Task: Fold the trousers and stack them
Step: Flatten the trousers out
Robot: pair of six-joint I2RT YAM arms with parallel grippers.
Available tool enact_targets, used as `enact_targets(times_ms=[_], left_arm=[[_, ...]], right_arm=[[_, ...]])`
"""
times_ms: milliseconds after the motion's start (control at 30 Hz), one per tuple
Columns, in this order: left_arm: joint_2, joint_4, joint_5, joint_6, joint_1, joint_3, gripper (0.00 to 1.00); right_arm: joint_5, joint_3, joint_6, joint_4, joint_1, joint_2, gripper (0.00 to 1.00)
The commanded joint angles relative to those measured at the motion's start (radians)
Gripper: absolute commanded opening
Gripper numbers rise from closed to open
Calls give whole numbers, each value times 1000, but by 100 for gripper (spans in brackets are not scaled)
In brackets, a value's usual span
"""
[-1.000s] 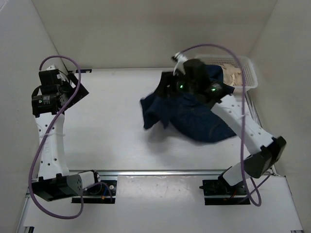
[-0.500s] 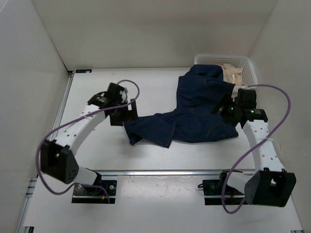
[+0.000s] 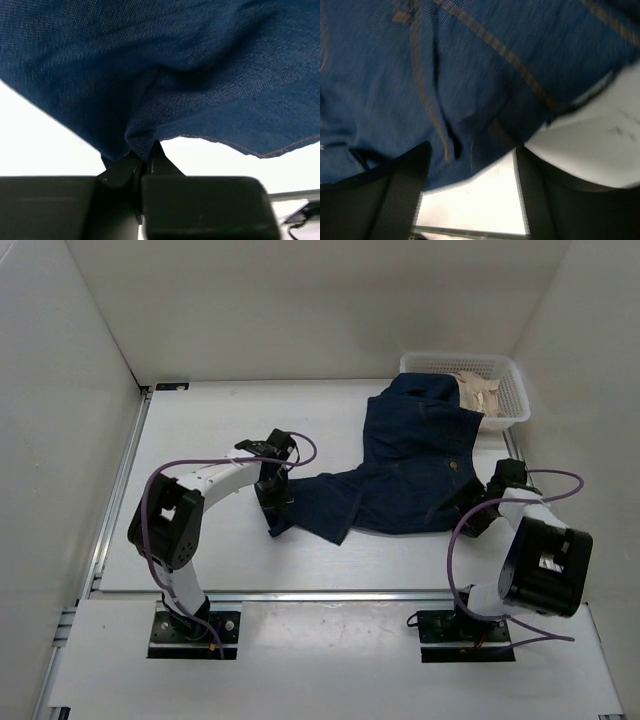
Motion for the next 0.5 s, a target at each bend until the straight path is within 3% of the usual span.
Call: enact_targets(times_ms=[0,33,67,167,267,300,400,433,467], left_arm=[[-20,23,-7,19,17,90,10],[-20,12,-7,19,17,104,10],[-35,1,-7,29,26,119,10],[-75,-69,-7,56,38,217,10],[-108,-154,-39,104,85,418,10],[-108,-225,-61,124,125,575,10],[-108,-315,-61,136,203,830,10],[-108,-341,-28,136,263,965,10],[-130,-341,0,127,297,1006,10]], right_arm=[[8,49,40,129,-4,115,68],[18,66,49,161,-4,138,58],[18,66,60,178,-4,158,39],[-62,162,60,179,6,227,3],[-58,349,81,121,61,217,0],[-33,479,81,58,78,191,0],[44,682,81,-67,130,143,0],[77,792,81,-88,139,129,0],[78,829,81,-102,139,96,0]])
